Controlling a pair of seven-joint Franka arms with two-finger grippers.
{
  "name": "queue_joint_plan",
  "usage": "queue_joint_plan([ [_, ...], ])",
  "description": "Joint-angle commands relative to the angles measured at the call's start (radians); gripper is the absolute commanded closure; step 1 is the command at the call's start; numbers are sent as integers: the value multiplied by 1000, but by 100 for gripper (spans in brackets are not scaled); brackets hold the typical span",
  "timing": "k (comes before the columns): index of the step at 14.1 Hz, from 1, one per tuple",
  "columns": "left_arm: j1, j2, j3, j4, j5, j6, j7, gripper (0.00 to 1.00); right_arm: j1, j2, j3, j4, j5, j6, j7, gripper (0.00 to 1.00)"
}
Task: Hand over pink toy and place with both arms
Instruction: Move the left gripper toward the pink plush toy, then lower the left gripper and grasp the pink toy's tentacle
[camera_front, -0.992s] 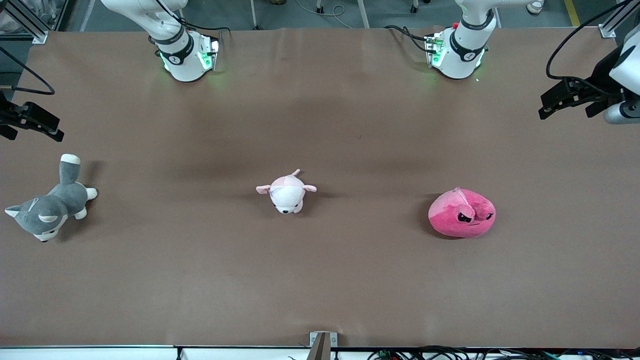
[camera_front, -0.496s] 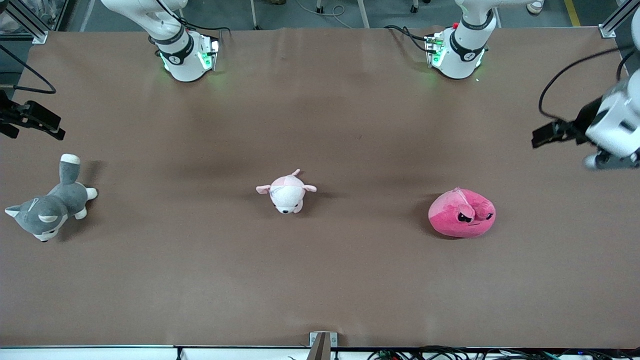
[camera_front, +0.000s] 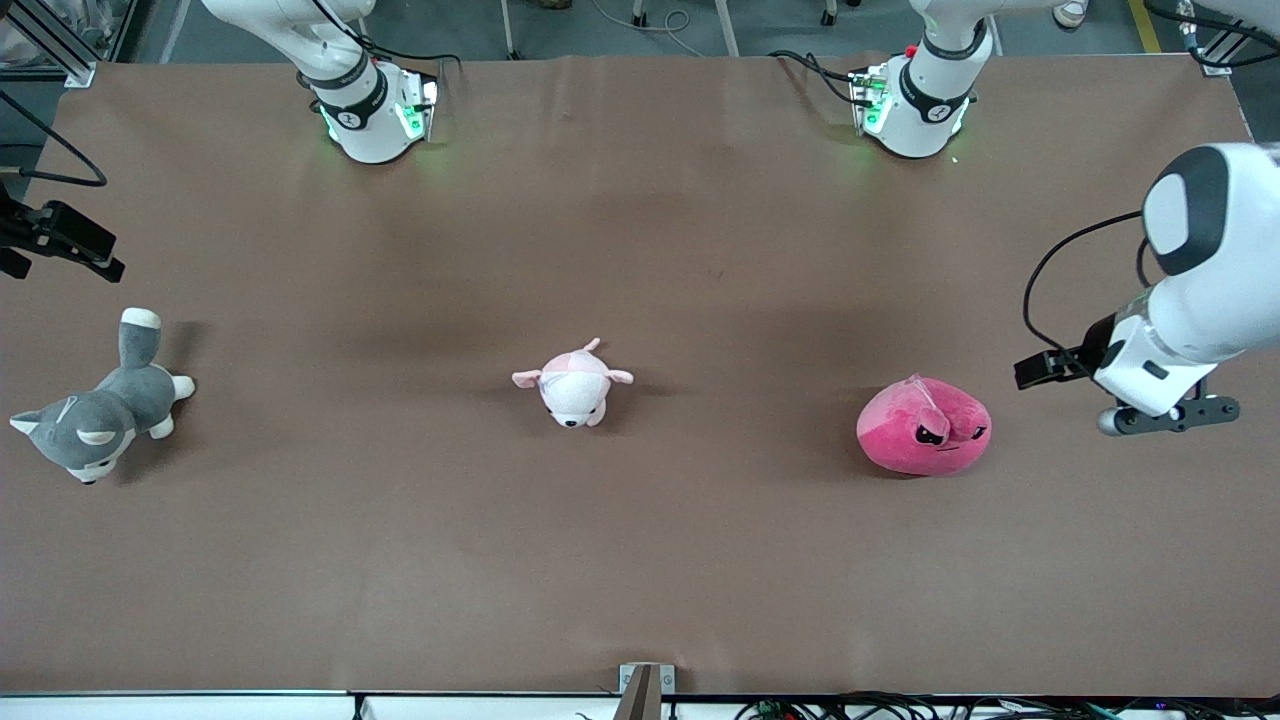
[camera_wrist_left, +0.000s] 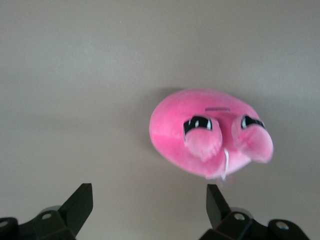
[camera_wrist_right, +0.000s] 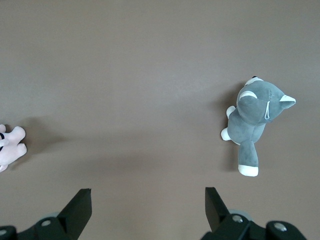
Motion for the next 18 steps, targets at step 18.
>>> queue_joint_plan([
  [18, -4, 131, -35, -38, -132, 241, -55, 11, 0, -21, 1, -12, -17, 6, -4, 0],
])
